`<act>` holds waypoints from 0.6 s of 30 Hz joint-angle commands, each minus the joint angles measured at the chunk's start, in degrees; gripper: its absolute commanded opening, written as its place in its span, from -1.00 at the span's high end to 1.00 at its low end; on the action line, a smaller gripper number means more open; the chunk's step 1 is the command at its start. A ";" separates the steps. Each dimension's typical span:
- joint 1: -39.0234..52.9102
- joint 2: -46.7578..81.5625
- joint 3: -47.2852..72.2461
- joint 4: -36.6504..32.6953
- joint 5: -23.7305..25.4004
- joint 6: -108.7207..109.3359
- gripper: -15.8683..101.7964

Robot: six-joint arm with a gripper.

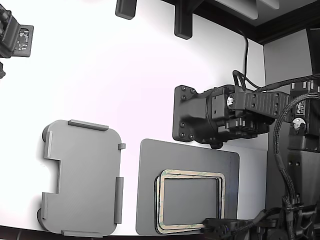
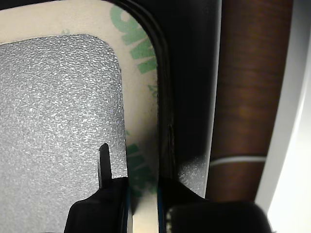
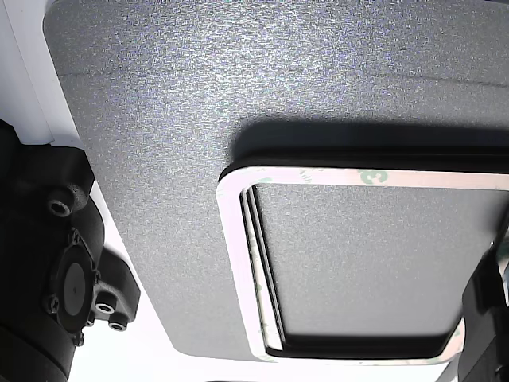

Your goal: Grab top frame and put it into gray box.

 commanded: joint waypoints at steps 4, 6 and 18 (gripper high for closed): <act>-0.62 2.02 -1.85 0.88 0.18 -0.44 0.91; -0.70 2.20 -3.08 2.11 0.35 -0.70 0.91; -5.80 4.39 -15.73 9.40 15.03 31.55 0.91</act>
